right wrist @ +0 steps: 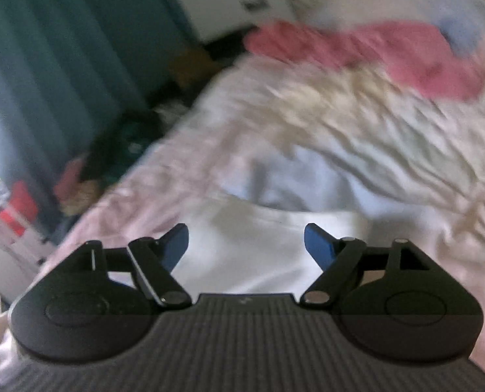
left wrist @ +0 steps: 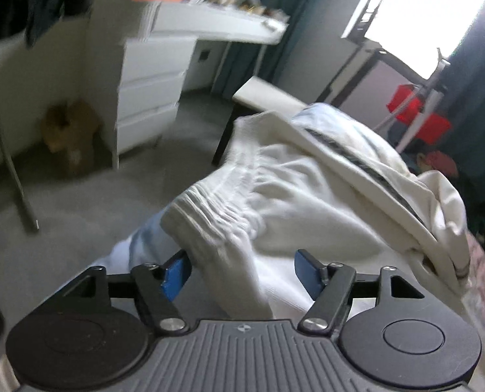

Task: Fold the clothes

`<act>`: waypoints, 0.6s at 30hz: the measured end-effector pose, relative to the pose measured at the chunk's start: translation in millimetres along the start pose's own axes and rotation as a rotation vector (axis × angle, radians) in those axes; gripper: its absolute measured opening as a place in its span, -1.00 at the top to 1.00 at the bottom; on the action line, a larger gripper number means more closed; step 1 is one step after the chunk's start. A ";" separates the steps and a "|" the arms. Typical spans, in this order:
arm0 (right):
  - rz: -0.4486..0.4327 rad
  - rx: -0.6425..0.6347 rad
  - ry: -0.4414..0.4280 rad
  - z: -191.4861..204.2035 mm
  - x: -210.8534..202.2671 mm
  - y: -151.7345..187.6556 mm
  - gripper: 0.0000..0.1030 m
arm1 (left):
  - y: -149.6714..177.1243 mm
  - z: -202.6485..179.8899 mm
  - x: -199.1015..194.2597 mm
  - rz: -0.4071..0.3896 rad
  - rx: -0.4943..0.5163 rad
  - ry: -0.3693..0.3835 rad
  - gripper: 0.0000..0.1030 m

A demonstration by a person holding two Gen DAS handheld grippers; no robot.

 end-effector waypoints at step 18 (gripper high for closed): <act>0.130 -0.327 -0.381 117.9 -10.8 75.6 -0.54 | 55.7 -270.3 54.2 -0.143 0.487 0.225 -0.77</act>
Point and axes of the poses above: each gripper's, at about its wrist camera, not at the fingertips, and x roughly the way its jaws point, z to its left, y to its underside, the point moved 1 cm from there along x, roughly the way its jaws point, and after that the axes turned 6 degrees about -x, right-handed, at the moved point
